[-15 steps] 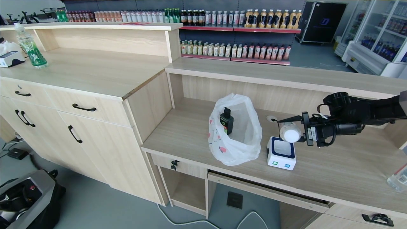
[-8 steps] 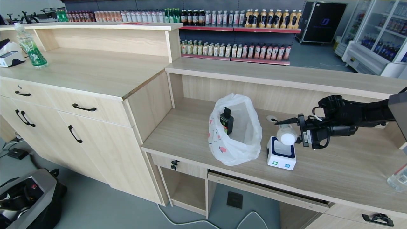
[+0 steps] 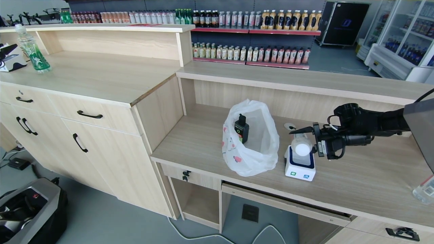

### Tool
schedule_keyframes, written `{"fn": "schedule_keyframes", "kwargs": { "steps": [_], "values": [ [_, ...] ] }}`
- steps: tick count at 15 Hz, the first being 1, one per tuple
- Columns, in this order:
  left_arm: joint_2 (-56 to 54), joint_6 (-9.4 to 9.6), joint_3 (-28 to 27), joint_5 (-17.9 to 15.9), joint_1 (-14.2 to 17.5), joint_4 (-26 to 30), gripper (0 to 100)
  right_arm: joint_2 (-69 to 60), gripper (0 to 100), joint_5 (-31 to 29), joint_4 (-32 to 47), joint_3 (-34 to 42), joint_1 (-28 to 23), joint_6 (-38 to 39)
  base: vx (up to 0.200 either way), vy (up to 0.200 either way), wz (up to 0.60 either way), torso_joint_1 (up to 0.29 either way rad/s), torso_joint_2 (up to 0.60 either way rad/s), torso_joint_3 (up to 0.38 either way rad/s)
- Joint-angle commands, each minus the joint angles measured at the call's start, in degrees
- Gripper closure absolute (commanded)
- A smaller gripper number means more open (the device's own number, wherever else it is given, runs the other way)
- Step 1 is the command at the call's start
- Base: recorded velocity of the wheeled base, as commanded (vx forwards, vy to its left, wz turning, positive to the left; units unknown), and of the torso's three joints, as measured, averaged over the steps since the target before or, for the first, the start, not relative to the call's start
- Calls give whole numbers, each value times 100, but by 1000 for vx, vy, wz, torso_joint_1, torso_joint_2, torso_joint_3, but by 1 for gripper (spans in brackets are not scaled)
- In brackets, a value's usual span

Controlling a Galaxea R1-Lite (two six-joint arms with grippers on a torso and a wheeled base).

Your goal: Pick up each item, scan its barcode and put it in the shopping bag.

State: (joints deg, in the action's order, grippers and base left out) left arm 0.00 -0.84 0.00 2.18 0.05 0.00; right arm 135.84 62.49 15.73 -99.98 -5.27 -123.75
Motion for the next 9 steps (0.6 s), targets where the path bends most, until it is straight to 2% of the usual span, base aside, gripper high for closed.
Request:
{"fn": "schedule_keyframes", "kwargs": {
  "steps": [1, 9],
  "values": [
    [0, -4, 0, 10, 4, 0, 0, 92, 100, 0, 1, -57, 26, -9, 0, 0, 0, 0, 0, 0],
    [0, -4, 0, 2, 4, 0, 0, 241, 100, 0, 1, -207, 52, -44, 0, 0, 0, 0, 0, 0]
  ]
}}
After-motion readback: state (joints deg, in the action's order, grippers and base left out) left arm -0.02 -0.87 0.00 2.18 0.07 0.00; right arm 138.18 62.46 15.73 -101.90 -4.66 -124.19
